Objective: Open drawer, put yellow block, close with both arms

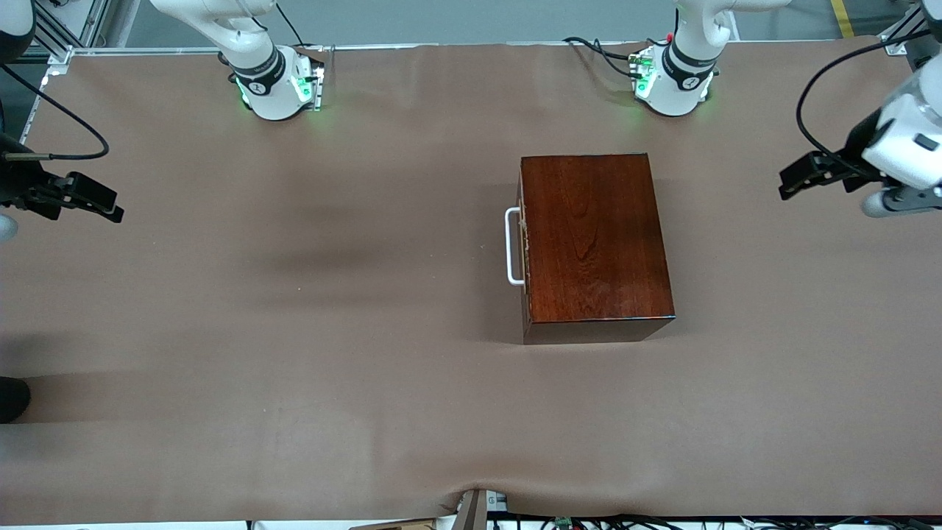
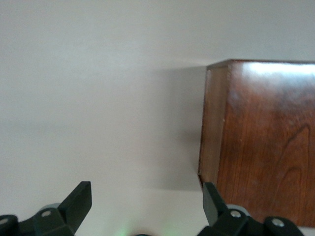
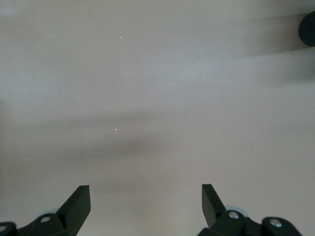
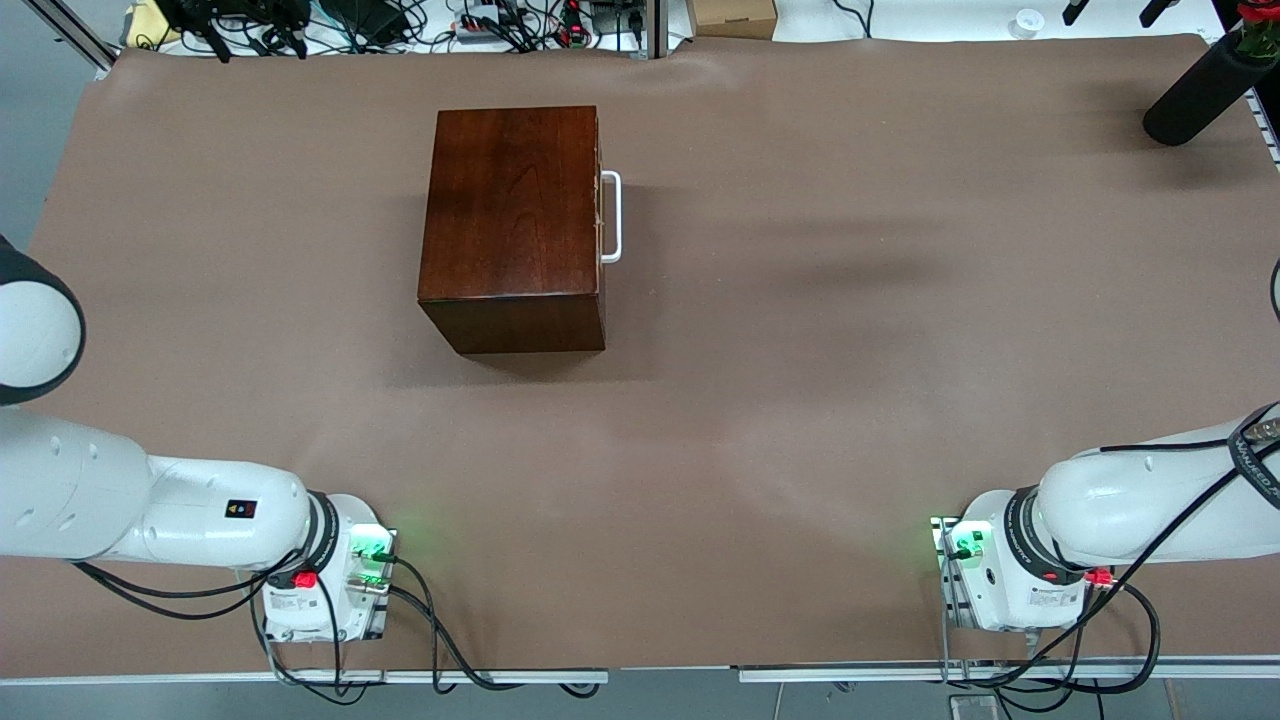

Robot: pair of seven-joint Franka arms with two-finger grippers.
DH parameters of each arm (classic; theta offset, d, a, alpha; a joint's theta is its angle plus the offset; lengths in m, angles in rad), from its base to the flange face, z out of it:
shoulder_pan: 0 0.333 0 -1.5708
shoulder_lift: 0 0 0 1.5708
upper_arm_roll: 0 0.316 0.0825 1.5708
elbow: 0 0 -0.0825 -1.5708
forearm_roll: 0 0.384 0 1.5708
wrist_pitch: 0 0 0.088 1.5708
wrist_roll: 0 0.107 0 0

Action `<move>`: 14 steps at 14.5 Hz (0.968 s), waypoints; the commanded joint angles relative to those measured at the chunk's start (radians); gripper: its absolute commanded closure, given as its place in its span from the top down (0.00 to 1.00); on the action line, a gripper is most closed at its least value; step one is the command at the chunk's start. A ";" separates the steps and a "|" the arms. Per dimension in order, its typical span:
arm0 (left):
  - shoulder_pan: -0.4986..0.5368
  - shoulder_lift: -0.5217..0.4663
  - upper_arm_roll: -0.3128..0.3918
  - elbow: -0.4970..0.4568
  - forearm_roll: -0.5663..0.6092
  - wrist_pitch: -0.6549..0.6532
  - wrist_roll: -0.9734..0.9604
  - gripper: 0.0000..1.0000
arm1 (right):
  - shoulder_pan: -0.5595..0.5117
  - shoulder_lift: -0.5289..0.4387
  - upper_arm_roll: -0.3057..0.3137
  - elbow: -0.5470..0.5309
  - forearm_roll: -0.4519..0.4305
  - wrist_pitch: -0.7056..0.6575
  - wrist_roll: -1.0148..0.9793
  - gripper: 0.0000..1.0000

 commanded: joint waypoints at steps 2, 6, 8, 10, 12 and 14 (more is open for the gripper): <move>0.024 -0.014 -0.028 0.033 0.021 -0.022 0.099 1.00 | 0.006 -0.007 -0.001 -0.001 0.000 0.003 0.013 1.00; 0.027 -0.004 -0.027 0.048 0.021 -0.020 0.099 1.00 | 0.006 -0.007 -0.001 -0.001 0.000 0.005 0.013 1.00; 0.027 -0.004 -0.028 0.048 0.021 -0.022 0.099 1.00 | 0.006 -0.007 -0.001 -0.001 0.000 0.005 0.013 1.00; 0.027 -0.003 -0.028 0.048 0.021 -0.020 0.098 1.00 | 0.006 -0.007 -0.001 -0.001 0.002 0.005 0.013 1.00; 0.027 -0.003 -0.028 0.048 0.021 -0.020 0.098 1.00 | 0.006 -0.007 -0.001 -0.001 0.000 0.005 0.013 1.00; 0.027 -0.001 -0.028 0.048 0.021 -0.020 0.096 1.00 | 0.006 -0.007 -0.001 -0.001 0.000 0.003 0.013 1.00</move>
